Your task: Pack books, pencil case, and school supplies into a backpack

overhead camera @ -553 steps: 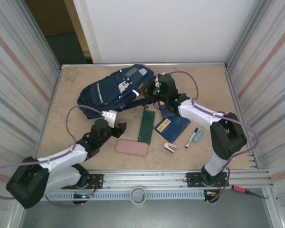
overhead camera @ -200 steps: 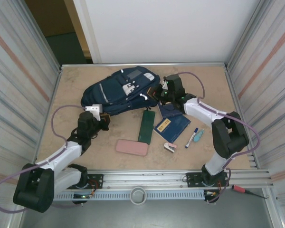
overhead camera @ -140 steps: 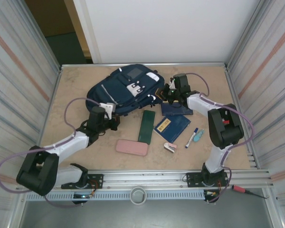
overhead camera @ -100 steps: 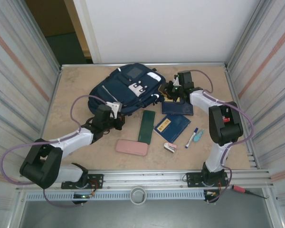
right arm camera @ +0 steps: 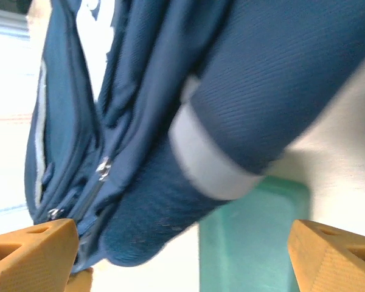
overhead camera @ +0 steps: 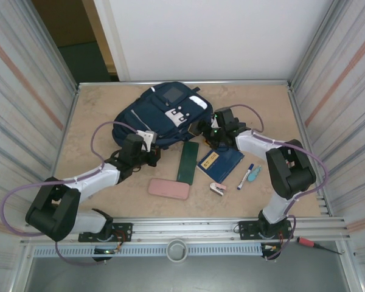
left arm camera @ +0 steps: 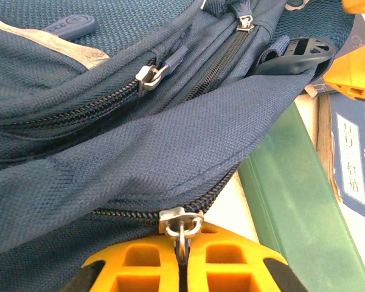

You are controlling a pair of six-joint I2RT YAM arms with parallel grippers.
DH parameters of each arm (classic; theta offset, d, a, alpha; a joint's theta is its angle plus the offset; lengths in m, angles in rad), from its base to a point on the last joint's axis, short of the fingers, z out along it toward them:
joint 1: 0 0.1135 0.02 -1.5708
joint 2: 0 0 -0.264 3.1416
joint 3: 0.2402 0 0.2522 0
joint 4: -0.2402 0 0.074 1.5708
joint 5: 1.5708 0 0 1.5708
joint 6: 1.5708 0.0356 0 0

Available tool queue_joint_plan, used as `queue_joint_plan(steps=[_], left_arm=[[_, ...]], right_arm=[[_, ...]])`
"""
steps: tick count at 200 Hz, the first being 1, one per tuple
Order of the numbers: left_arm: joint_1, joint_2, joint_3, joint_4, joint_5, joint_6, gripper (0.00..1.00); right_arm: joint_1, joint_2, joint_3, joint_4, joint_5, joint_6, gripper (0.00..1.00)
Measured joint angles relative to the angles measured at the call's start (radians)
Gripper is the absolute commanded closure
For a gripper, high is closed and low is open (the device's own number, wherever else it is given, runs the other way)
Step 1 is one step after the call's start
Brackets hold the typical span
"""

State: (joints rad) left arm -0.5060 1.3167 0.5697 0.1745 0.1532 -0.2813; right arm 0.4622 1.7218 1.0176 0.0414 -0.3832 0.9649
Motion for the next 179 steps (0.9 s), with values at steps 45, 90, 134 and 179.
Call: queue_joint_plan(steps=[45,90,134,179], left_arm=[[0.0,-0.029,-0.001,-0.039,-0.018,0.006,1.0],[0.06,-0.165,-0.021,-0.136,-0.106,-0.013,1.0],[0.111,-0.195,-0.029,-0.185,-0.114,-0.02,1.0],[0.064,-0.134,0.026,-0.186,-0.079,-0.031,1.0]], right_arm=[[-0.008,0.113,0.089,0.044,0.046,0.043,0.84],[-0.042,0.134,0.195,0.001,-0.014,0.014,0.97],[-0.063,0.242,0.364,-0.078,-0.078,-0.046,0.91],[-0.104,0.364,0.561,-0.196,-0.087,-0.139,0.38]])
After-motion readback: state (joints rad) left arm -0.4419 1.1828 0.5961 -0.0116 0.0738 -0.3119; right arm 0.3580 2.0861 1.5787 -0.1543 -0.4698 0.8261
